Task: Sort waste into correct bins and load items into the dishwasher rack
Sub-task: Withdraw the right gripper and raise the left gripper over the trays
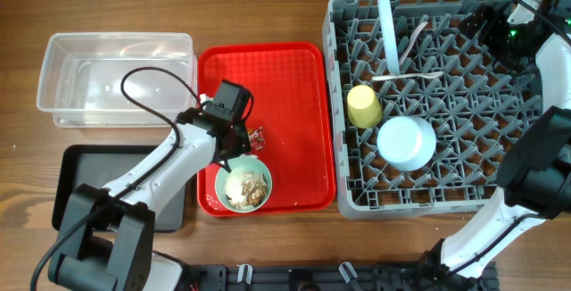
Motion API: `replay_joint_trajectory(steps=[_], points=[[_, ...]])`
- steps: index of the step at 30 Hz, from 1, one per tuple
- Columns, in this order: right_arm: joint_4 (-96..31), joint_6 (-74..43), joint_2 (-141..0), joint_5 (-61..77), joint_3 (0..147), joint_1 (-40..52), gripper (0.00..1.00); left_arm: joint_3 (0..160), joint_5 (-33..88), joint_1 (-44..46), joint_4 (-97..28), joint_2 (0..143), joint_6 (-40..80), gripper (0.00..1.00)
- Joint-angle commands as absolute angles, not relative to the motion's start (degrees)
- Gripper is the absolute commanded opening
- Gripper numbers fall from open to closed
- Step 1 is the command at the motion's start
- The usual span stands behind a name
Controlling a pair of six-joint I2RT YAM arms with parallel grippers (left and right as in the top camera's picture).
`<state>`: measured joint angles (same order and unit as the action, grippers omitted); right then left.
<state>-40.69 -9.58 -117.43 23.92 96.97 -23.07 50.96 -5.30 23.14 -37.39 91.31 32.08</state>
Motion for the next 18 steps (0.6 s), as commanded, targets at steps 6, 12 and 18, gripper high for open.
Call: replay_joint_trajectory(steps=[6,12,18], points=[[-40.5,-9.6,-118.0,23.8,96.9,-23.0,1.00,56.6,-6.1,20.9,-34.7,91.6,31.8,0.04],[-40.6,-9.6,-118.0,23.8,96.9,-23.0,1.00,64.7,-6.1,16.5,-37.8,90.3,30.3,0.04],[-40.6,-9.6,-118.0,23.8,96.9,-23.0,1.00,65.4,0.6,14.6,-50.0,90.3,30.3,0.22]])
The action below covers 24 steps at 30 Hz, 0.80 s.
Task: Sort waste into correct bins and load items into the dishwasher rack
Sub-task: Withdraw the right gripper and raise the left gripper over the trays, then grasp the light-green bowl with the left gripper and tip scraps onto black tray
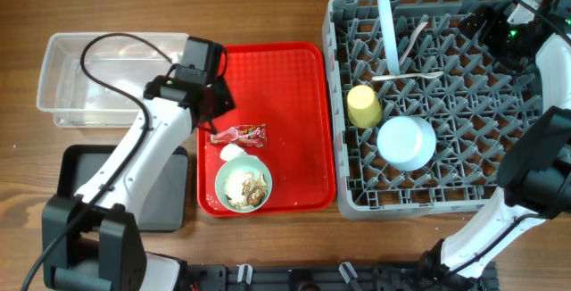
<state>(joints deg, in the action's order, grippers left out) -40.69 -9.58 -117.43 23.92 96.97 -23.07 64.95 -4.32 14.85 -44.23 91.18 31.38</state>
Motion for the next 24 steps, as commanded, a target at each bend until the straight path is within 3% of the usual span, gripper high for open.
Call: replay_joint_trajectory(steps=[1,5,11,18,24], points=[[-40.6,-9.6,-118.0,23.8,96.9,-23.0,1.00,65.4,1.7,14.9,-52.2,90.3,30.2,0.24],[-40.6,-9.6,-118.0,23.7,96.9,-23.0,1.00,65.4,10.7,18.0,-57.3,90.1,22.9,0.39],[-40.6,-9.6,-118.0,23.7,96.9,-23.0,1.00,65.4,3.7,30.0,-62.6,90.0,30.6,0.51],[-40.6,-9.6,-118.0,23.8,96.9,-23.0,1.00,62.9,-2.6,45.3,-63.1,90.0,44.3,0.47],[-40.6,-9.6,-118.0,23.8,96.9,-23.0,1.00,54.2,-11.4,50.3,-55.1,90.0,50.2,0.41]])
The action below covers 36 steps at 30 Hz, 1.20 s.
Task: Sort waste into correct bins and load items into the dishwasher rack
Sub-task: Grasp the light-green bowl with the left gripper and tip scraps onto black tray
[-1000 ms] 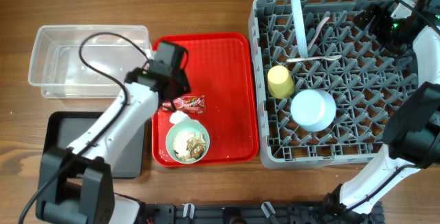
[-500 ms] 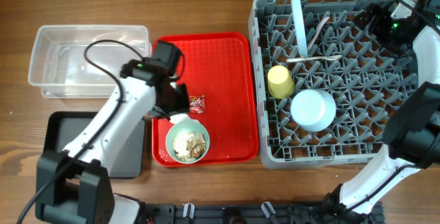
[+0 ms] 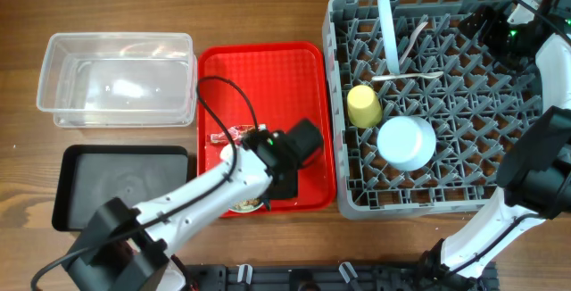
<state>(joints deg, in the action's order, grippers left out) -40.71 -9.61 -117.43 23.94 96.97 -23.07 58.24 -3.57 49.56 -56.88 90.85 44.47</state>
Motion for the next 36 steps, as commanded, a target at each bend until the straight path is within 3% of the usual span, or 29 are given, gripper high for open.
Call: replay_joint_trajectory(steps=[1,5,7,9,14,20,27,36], points=[[-40.5,-9.6,-118.0,23.8,96.9,-23.0,1.00,53.5,-12.3,50.3,-54.5,90.0,50.2,0.39],[-40.6,-9.6,-118.0,23.8,96.9,-23.0,1.00,50.9,-13.0,50.4,-50.9,90.0,50.2,0.20],[-40.6,-9.6,-118.0,23.8,96.9,-23.0,1.00,50.9,-13.1,50.4,-50.7,90.0,50.1,0.17],[-40.5,-9.6,-118.0,23.8,96.9,-23.0,1.00,50.9,-13.1,50.3,-50.8,90.0,49.9,0.04],[-40.5,-9.6,-118.0,23.8,96.9,-23.0,1.00,53.4,-13.2,50.3,-51.5,87.3,46.6,0.04],[-40.5,-9.6,-118.0,23.7,96.9,-23.0,1.00,62.2,-14.9,46.3,-59.9,73.4,45.1,0.04],[-40.6,-9.6,-118.0,23.7,96.9,-23.0,1.00,63.4,-11.2,18.9,-68.0,55.1,38.7,0.04],[-40.6,-9.6,-118.0,23.8,96.9,-23.0,1.00,58.8,25.5,-26.2,-63.0,53.3,17.9,0.04]])
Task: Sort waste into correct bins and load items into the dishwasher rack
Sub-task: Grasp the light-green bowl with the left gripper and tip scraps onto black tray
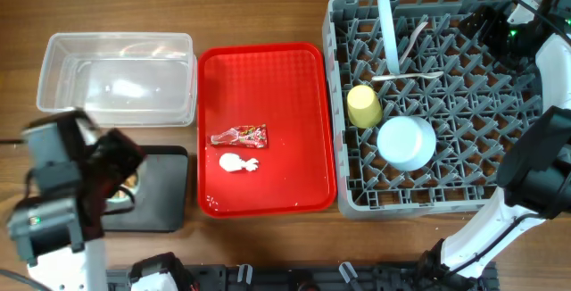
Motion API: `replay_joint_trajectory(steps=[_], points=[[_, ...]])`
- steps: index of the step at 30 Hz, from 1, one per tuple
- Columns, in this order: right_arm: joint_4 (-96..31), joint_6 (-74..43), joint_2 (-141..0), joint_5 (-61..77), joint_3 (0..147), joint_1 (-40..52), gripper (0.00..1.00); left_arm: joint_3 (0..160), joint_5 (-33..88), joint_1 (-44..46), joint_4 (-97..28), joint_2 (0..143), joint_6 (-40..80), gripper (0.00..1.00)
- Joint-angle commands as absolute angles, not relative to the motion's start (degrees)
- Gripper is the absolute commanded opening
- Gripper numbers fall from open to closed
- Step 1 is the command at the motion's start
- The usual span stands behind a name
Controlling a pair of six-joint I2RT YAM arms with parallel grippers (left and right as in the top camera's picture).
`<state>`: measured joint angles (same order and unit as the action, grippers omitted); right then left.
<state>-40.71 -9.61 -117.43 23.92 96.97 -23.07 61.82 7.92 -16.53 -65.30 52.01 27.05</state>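
Observation:
My left arm (62, 184) is motion-blurred at the far left, and its gripper (120, 179) hangs over the black bin (165, 203). A sliver of the pale bowl of food scraps (130, 184) shows at the gripper, which appears shut on it. Two things lie on the red tray (285, 86): a red wrapper (239, 135) and a white crumpled napkin (238, 162). The grey dishwasher rack (332, 103) holds a yellow cup (363, 105), a white bowl (406, 142) and white cutlery (406, 77). My right gripper (492, 23) sits over the rack's far right corner, too dark to read.
A clear plastic bin (116, 37) stands at the back left, just behind the black bin. The red tray lies between the bins and the rack. A cable trails from the right arm at the top right edge.
My left arm has moved from the tray's front edge to the far left, over the black bin. The bowl has gone from the tray with it. The white napkin now shows.
My left gripper was at the wrapper beside the bowl on the tray. Then it was near the clear bin, the wrapper still on the tray. Then it reached over the bowl at the tray's front. Now the bowl is at the black bin. The right arm stayed still.

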Motion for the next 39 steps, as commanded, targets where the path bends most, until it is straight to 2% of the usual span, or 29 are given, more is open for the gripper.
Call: replay_joint_trajectory(steps=[1,9,16,25,33,39], points=[[-40.6,-9.6,-118.0,23.8,96.9,-23.0,1.00,56.9,31.1,-30.5,-61.1,54.4,15.8,0.04],[-40.6,-9.6,-118.0,23.8,96.9,-23.0,1.00,47.6,65.3,-48.4,-53.6,66.5,2.3,0.04],[-40.5,-9.6,-118.0,23.8,96.9,-23.0,1.00,44.1,84.9,-58.6,-53.3,75.1,-8.2,0.04],[-40.5,-9.6,-118.0,23.8,96.9,-23.0,1.00,43.0,87.4,-67.8,-52.7,80.3,-9.0,0.04],[-40.5,-9.6,-118.0,23.8,96.9,-23.0,1.00,43.0,90.4,-68.7,-51.1,80.3,-4.9,0.04],[-40.5,-9.6,-118.0,23.8,96.9,-23.0,1.00,43.0,90.0,-66.8,-54.0,80.3,-8.9,0.04]])
